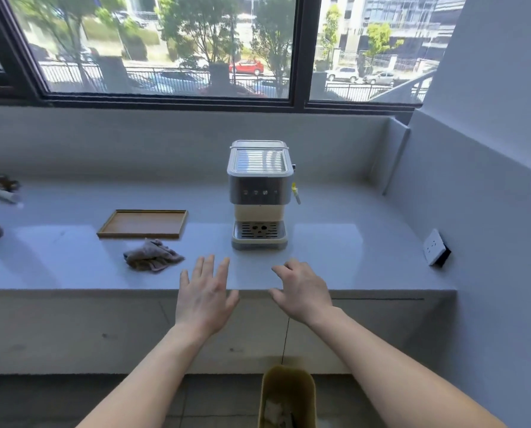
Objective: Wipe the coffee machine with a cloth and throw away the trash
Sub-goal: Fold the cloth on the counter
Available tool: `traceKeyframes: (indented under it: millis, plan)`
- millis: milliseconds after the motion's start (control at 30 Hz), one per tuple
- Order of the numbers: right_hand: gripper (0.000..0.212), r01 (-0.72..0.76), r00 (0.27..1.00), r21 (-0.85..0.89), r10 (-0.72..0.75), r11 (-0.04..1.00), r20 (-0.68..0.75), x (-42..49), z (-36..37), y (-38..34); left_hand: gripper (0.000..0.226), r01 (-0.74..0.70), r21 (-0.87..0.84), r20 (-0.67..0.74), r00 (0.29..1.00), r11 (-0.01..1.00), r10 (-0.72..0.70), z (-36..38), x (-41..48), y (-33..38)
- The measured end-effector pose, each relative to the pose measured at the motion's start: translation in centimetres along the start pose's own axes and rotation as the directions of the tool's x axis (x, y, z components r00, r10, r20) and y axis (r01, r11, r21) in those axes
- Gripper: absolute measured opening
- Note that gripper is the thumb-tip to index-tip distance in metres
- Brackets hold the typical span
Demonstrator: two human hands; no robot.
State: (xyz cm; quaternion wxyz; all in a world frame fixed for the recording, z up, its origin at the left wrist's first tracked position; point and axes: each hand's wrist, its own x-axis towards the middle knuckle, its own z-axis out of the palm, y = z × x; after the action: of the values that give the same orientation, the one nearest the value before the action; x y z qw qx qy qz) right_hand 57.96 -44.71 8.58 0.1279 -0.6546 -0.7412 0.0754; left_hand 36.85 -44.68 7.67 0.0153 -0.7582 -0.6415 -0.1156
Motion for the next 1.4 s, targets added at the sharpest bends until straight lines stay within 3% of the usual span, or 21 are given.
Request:
traceKeyframes:
  millis: [300,700,1100,1400]
  plan:
    - [0.05,0.13,0.991,-0.041,-0.131,0.991,-0.034,4.6,1.2,-8.9,0.068,0.1,0.033,0.001,0.995,0.994,-0.1,-2.0,-0.4,-10.3]
    - [0.049,0.05,0.998,-0.046,-0.048,0.998,0.048,11.1,6.6,-19.6,0.07,0.091,0.062,0.103,0.99,0.994,-0.097,-1.8,3.3,-24.5]
    - [0.052,-0.024,0.987,0.023,0.02,0.999,0.162,17.6,11.4,-21.6,0.068,0.049,0.039,0.189,0.98,0.998,-0.056,1.5,8.7,-28.3]
    - [0.059,0.09,0.94,0.144,-0.132,0.985,0.316,25.3,16.1,-21.4,0.079,0.089,0.002,0.32,0.944,0.996,-0.085,6.2,15.1,-30.5]
